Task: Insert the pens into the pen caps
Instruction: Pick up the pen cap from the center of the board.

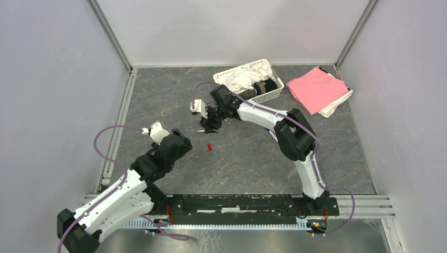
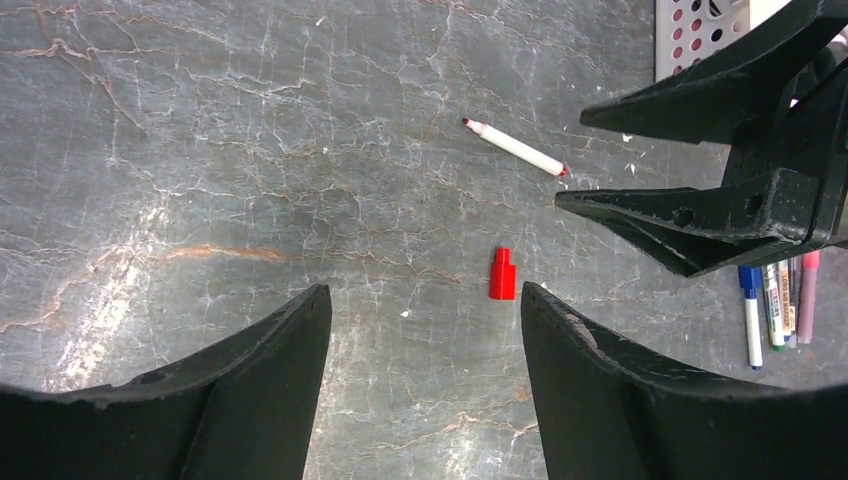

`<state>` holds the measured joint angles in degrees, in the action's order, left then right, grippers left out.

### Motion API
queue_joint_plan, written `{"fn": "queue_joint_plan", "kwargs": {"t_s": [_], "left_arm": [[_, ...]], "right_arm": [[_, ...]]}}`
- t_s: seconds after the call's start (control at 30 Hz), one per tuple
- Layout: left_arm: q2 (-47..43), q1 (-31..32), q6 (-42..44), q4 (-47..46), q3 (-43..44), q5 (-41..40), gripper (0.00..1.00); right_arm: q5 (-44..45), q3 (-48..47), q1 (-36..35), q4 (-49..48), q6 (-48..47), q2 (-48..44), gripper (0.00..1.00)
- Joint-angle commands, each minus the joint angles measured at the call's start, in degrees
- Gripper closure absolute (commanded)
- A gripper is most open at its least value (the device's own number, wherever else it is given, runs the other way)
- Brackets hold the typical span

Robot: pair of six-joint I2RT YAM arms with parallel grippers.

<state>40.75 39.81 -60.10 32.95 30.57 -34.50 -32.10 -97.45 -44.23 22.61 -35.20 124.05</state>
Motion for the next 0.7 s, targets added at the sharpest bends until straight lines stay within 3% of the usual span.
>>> {"fn": "queue_joint_plan", "kwargs": {"t_s": [0.0, 0.17, 0.43, 0.67], "left_arm": [[-0.48, -0.35, -2.73, -0.08, -0.03, -3.04, 0.26], [-0.85, -0.30, -3.24, 0.30, -0.06, -3.84, 0.27], [-2.48, -0.34, -3.38, 0.87, -0.16, -3.84, 0.27], [-5.45, -0.35, -4.30, 1.82, -1.14, -3.64, 0.28]], "right_arm": [[0.39, 2.91, -0.72, 1.43, 7.05, -1.75, 0.44], [9.65, 16.54, -3.62, -7.73, 20.47, -10.86, 0.47], [16.41, 20.77, -5.80, -11.45, 42.75, -13.11, 0.43], [21.56, 20.37, -8.58, -10.33, 45.95, -11.01, 0.45]]}}
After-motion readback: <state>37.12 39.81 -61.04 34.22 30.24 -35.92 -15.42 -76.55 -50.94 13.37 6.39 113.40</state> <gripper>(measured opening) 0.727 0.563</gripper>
